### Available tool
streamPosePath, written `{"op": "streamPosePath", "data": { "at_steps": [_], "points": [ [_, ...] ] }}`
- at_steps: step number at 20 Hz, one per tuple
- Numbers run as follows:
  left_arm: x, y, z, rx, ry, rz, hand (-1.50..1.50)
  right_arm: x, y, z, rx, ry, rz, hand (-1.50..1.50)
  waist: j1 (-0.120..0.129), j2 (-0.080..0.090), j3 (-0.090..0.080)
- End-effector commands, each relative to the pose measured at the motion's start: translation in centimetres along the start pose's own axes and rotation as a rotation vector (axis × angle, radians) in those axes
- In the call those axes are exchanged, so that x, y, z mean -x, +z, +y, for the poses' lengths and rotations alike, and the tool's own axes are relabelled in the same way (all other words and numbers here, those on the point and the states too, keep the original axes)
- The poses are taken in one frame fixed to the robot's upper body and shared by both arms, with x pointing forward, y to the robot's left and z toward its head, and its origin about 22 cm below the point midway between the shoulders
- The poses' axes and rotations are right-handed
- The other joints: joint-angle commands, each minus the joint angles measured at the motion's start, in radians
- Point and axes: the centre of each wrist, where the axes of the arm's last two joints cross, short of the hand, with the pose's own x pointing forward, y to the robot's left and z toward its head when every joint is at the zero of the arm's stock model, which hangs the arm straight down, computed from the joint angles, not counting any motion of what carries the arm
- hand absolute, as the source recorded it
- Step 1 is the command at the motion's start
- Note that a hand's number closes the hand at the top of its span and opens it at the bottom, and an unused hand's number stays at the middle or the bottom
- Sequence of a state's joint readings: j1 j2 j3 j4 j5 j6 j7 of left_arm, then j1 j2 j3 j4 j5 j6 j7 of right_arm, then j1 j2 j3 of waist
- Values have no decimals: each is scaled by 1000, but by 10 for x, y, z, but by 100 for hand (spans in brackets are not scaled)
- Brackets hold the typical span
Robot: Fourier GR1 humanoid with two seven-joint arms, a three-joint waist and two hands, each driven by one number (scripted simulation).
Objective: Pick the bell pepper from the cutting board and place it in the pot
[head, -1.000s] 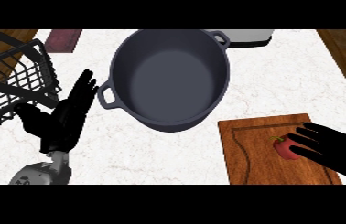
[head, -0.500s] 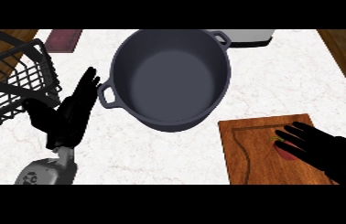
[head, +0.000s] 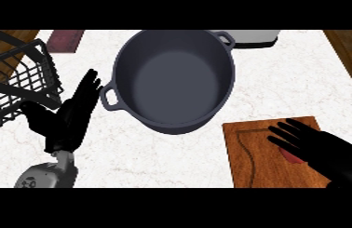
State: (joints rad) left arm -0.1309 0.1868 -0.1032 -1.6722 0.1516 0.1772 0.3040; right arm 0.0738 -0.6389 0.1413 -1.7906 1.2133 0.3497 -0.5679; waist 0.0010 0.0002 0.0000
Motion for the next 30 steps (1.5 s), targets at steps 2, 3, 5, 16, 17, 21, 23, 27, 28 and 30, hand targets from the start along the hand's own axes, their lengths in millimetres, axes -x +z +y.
{"op": "streamPosePath", "data": {
  "at_steps": [2,3,5,16,17,21,23,27,28,30],
  "points": [
    [5,10,1,10,9,4,0,-14,-29,24,-48,58,41,-150,5,0,0],
    [-3,-8,6,12,-7,-2,0,15,-8,11,-50,51,71,-150,-1,0,0],
    [-10,-4,-6,6,0,8,0,1,-32,17,-59,78,66,-150,1,0,0],
    [2,-6,-4,12,-5,1,0,3,-31,44,-88,24,-46,150,-2,0,0],
    [-4,-3,7,10,11,1,0,10,-43,38,-68,5,-76,150,5,0,0],
    [8,-4,-3,10,5,-5,0,9,-36,19,8,60,-90,150,-2,0,0],
    [-8,4,2,-11,-2,-4,0,5,-37,20,-11,53,-100,150,-1,-1,0],
    [-1,0,-10,11,2,-27,0,6,-32,45,6,45,-121,150,-3,0,0],
    [-1,0,-12,-17,1,-2,0,14,-50,23,29,42,-122,150,0,0,0],
    [-14,7,-1,-10,11,-18,0,-1,-37,27,19,-76,-13,150,-3,-2,0]
  ]
}}
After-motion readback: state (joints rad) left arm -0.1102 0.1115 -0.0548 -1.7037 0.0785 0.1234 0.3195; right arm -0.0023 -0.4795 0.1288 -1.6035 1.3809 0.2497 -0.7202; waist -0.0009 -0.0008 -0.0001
